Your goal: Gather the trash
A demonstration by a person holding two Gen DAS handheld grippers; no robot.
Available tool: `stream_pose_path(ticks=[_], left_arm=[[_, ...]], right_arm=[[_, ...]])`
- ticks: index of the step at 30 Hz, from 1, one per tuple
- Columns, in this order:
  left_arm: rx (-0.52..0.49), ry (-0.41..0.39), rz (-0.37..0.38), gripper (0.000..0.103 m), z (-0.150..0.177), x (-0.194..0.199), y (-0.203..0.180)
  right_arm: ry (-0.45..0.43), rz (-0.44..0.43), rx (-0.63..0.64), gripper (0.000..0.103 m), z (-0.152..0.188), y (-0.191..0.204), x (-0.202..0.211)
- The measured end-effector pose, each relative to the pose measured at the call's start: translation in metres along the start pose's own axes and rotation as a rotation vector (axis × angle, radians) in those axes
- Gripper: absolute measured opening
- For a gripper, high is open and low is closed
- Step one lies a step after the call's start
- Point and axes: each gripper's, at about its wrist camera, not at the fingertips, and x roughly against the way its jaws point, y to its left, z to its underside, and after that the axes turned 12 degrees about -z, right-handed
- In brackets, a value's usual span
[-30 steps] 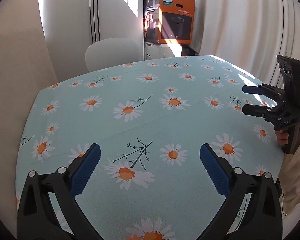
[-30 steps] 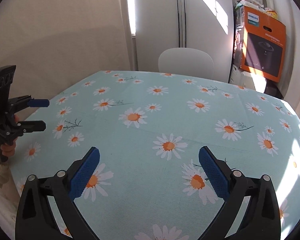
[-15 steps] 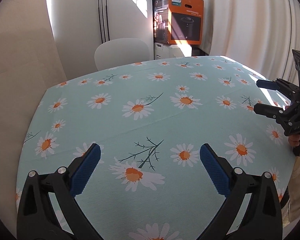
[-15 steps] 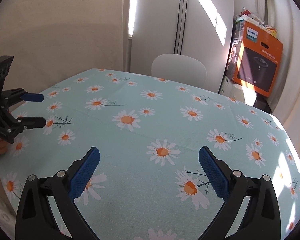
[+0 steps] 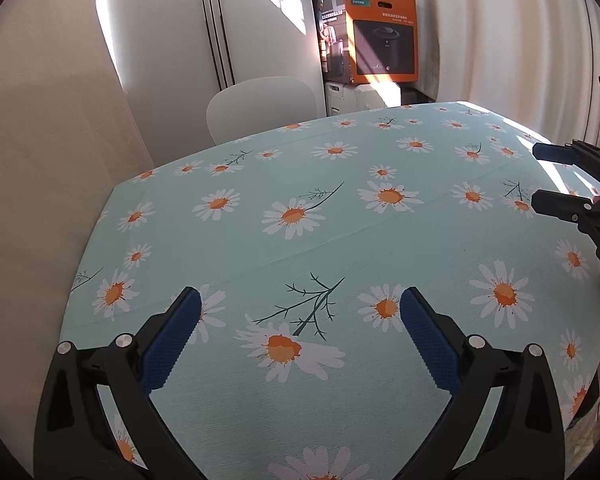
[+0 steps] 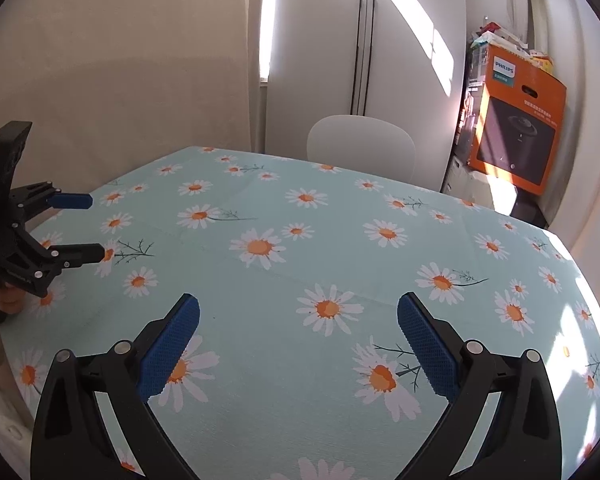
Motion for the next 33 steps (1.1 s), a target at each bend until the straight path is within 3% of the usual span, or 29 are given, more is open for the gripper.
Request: stream_pose_path(ticks=[4, 33], left_arm=[[-0.009, -0.036, 0.05, 0.097, 0.0014, 0.0081, -0.0018], [-0.019, -0.033, 0.061, 0.097, 0.0004, 0.0072, -0.0036]], right_arm=[[0.018, 0.008, -0.001, 0.096, -0.0002, -0.0001, -0.0038], [0.001, -0.01, -0.002, 0.096, 0.0002, 0.0004, -0.0015]])
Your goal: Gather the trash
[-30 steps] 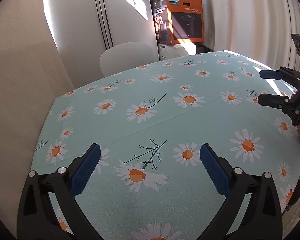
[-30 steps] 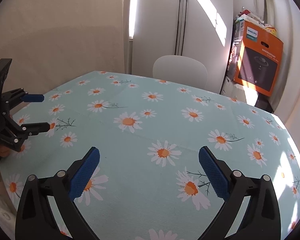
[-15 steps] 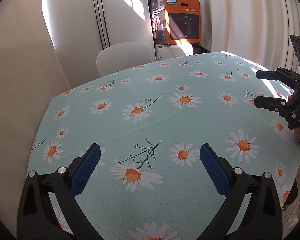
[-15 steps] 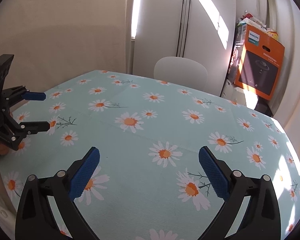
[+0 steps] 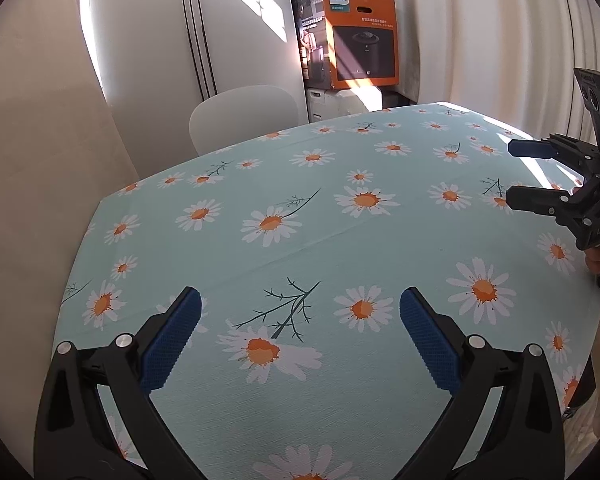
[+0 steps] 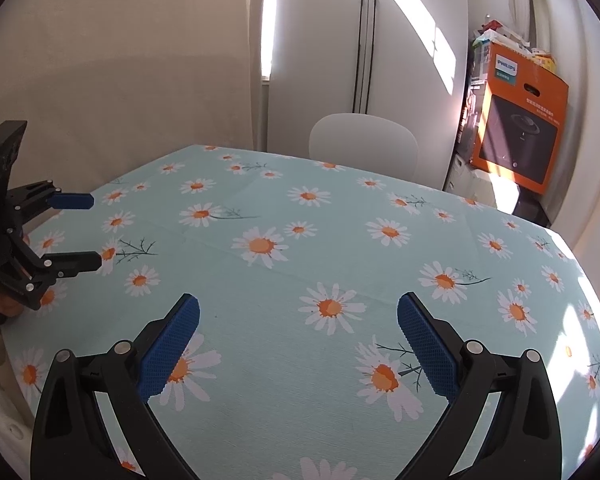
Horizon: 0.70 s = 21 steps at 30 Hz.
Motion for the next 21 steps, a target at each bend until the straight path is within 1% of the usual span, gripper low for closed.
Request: stream_pose_path(ticks=[15, 18, 21], left_arm=[[-0.01, 0.012, 0.006, 0.097, 0.002, -0.001, -0.002], [-0.01, 0.013, 0.007, 0.097, 0.002, -0.001, -0.003], [-0.008, 0.016, 0.007, 0.097, 0.002, -0.002, -0.002]], right_arm=[[-0.004, 0.005, 0.01, 0.096, 0.0, 0.003, 0.001], [0.034, 0.05, 0.006, 0.096, 0.0, 0.003, -0.006], [0.059, 0.04, 0.036, 0.096, 0.0, 0.008, -0.011]])
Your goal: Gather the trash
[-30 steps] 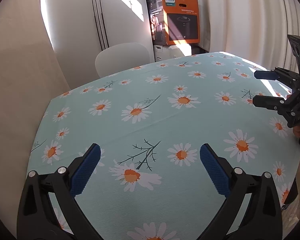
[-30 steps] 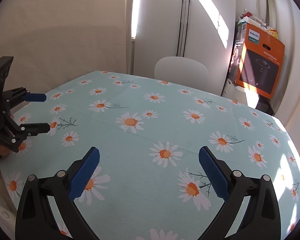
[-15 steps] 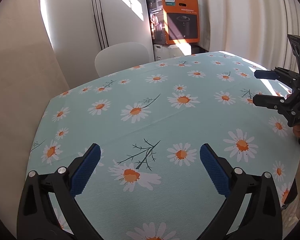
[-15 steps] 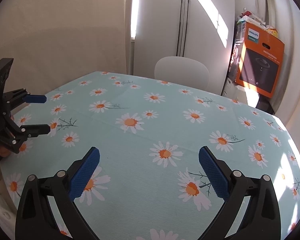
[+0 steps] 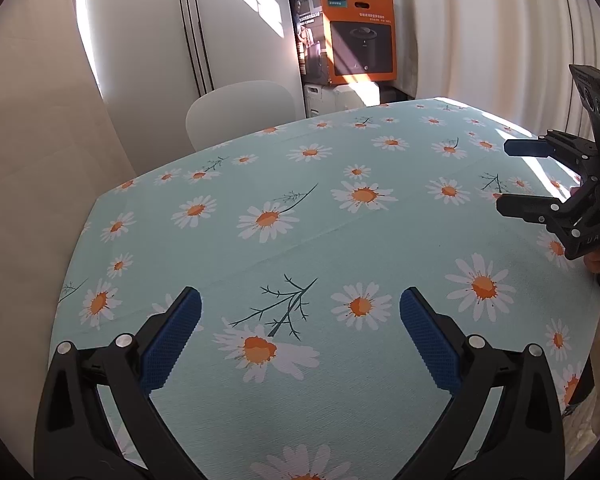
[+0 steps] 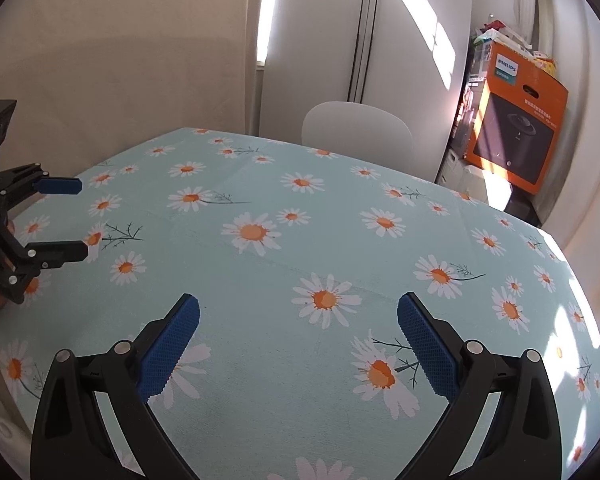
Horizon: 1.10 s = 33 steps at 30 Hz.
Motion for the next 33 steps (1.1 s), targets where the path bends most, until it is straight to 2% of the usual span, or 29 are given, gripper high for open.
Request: stream_pose_path(ticks=[5, 20, 28, 33], left_arm=[[0.0, -0.001, 0.001, 0.097, 0.0, 0.0, 0.0], [0.0, 0.0, 0.001, 0.097, 0.0, 0.001, -0.001], [0.004, -0.021, 0.013, 0.097, 0.0, 0.004, 0.0], [0.033, -0.006, -0.008, 0.097, -0.001, 0.001, 0.005]], right_arm=[[-0.016, 0.027, 0.052, 0.096, 0.001, 0.011, 0.003], [-0.001, 0.005, 0.091, 0.095, 0.001, 0.018, 0.001], [-0.005, -0.009, 0.08, 0.096, 0.001, 0.015, 0.002], [-0.008, -0.006, 0.074, 0.095, 0.001, 0.014, 0.002]])
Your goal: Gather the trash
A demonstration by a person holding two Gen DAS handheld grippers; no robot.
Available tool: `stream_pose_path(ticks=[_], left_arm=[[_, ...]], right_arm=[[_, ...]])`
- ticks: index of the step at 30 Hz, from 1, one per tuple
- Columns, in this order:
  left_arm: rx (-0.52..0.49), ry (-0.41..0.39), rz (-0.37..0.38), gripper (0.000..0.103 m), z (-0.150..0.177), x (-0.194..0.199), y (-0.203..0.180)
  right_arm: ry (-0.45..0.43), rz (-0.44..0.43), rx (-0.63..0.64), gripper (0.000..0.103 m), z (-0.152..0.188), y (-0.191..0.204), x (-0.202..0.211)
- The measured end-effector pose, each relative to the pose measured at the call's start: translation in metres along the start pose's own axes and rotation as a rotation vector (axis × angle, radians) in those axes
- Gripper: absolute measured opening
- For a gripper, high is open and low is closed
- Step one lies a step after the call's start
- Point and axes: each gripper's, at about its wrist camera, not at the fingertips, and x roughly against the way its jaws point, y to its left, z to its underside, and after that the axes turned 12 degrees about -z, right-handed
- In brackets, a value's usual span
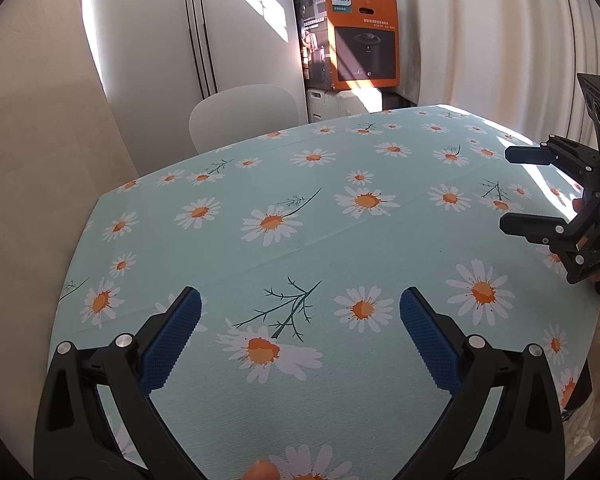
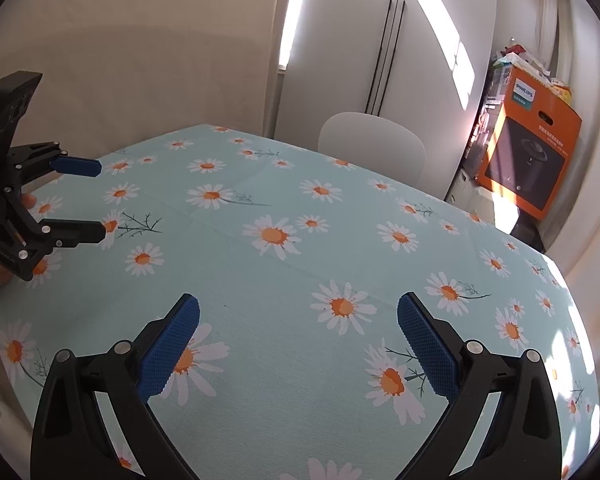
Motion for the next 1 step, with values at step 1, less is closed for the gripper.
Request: stream_pose_path(ticks=[1], left_arm=[[0.015, 0.011, -0.012, 0.097, -0.0002, -0.0021, 0.0027]], right_arm=[[0.0, 0.02, -0.022, 0.095, 0.0, -0.0036, -0.0001]])
